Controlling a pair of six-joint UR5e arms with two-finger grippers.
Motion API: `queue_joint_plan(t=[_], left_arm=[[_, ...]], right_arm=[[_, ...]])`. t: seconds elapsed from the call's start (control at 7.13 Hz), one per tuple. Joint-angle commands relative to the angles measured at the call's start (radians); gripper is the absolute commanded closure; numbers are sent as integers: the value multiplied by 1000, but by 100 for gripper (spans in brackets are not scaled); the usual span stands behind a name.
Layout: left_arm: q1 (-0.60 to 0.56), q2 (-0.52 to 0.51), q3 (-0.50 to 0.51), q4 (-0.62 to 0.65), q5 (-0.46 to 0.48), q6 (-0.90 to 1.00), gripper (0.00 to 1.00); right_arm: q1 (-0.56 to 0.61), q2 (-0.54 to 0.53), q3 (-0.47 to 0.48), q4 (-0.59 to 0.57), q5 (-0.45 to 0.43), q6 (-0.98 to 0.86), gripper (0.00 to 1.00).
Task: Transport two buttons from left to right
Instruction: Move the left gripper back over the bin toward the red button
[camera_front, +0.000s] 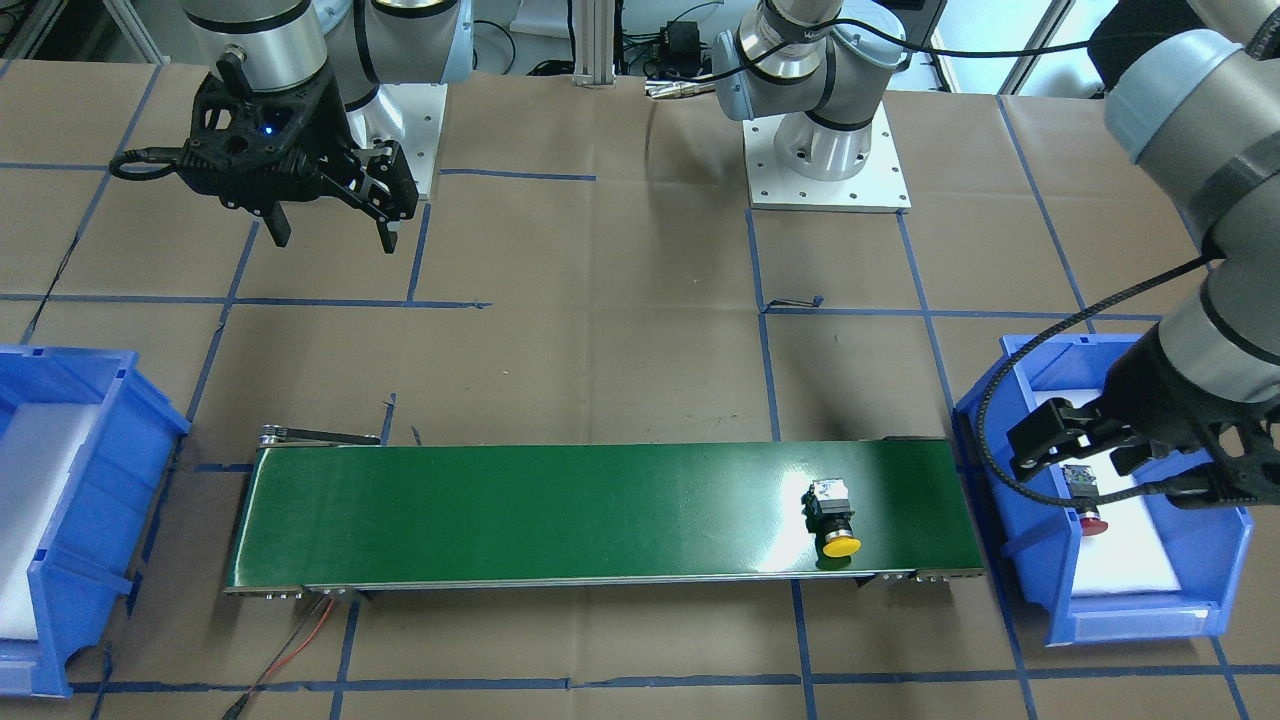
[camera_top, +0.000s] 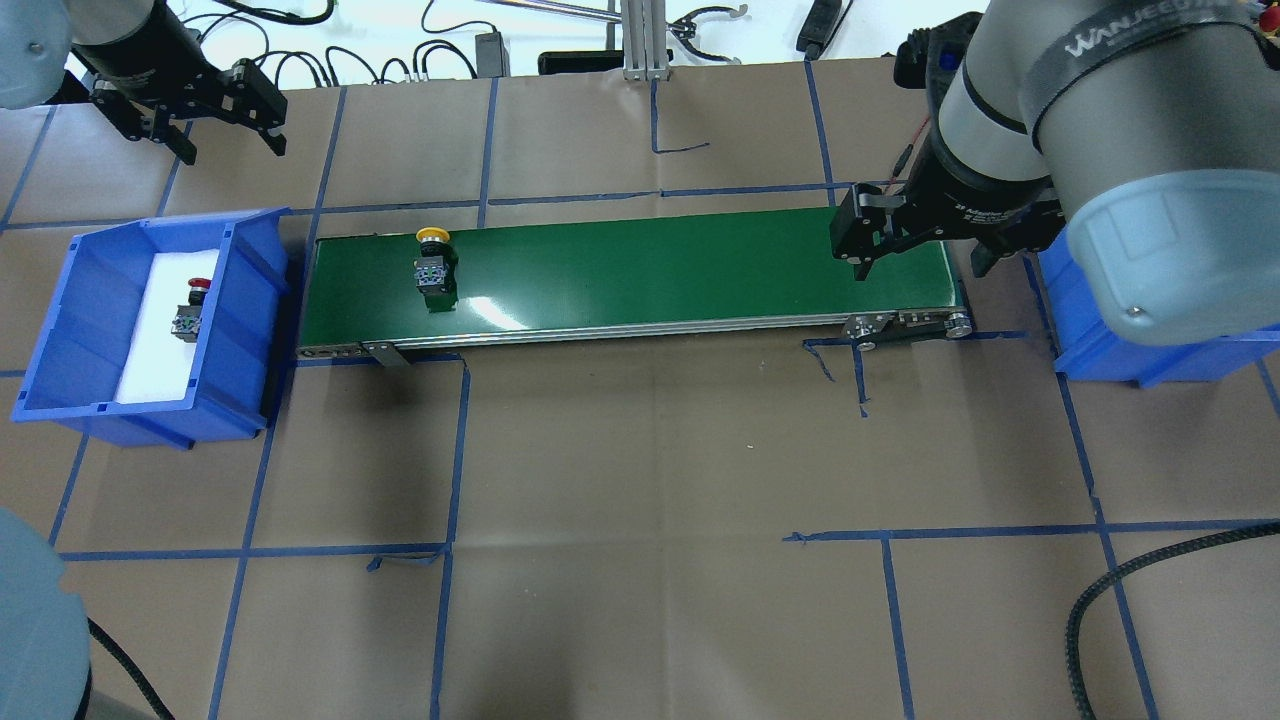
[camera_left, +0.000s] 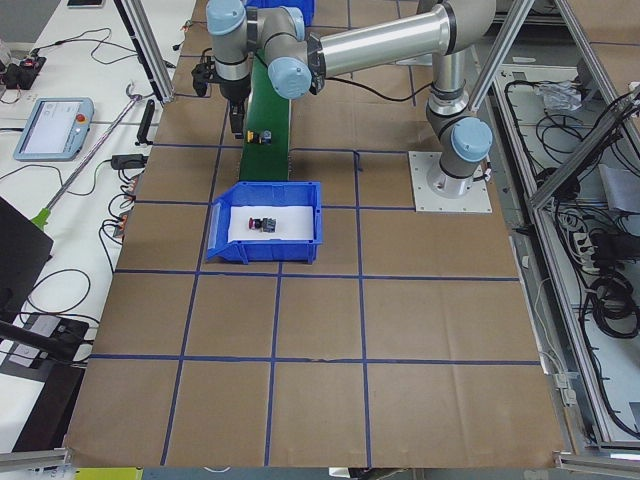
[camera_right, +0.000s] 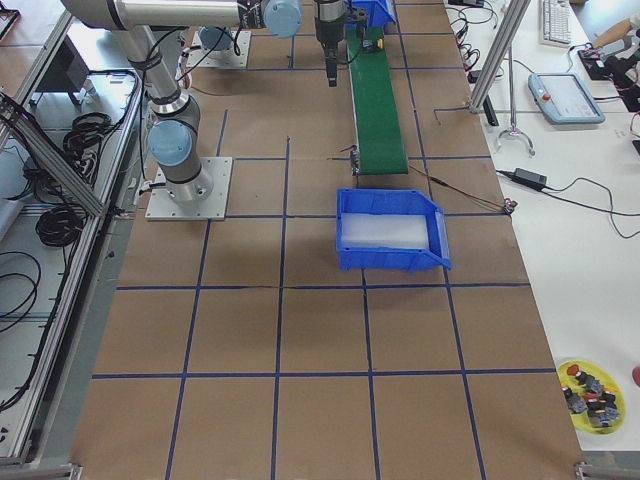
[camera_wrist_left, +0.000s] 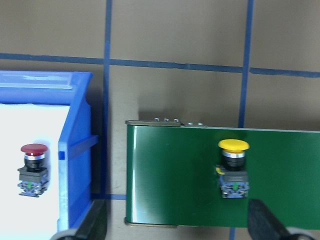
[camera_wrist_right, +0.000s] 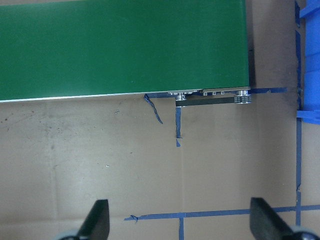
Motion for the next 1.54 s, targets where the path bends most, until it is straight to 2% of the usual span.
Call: queue_joint_plan(t=[0.0,0.28,0.7,0.98,1.4], left_arm=[[116,-6,-3,-1,0,143,0],[228,-18,-22,1,-1,261,0],[232,-50,-40,19,-1,263,0],[236,-76,-112,131,-9,272,1],[262,-98,-287,376,-18,306,1]], right_arm=[[0,2,0,0,0,1,0],[0,2,0,0,0,1,0],[0,2,2,0,0,-1,0],[0,2,2,0,0,1,0],[0,2,2,0,-2,-1,0]])
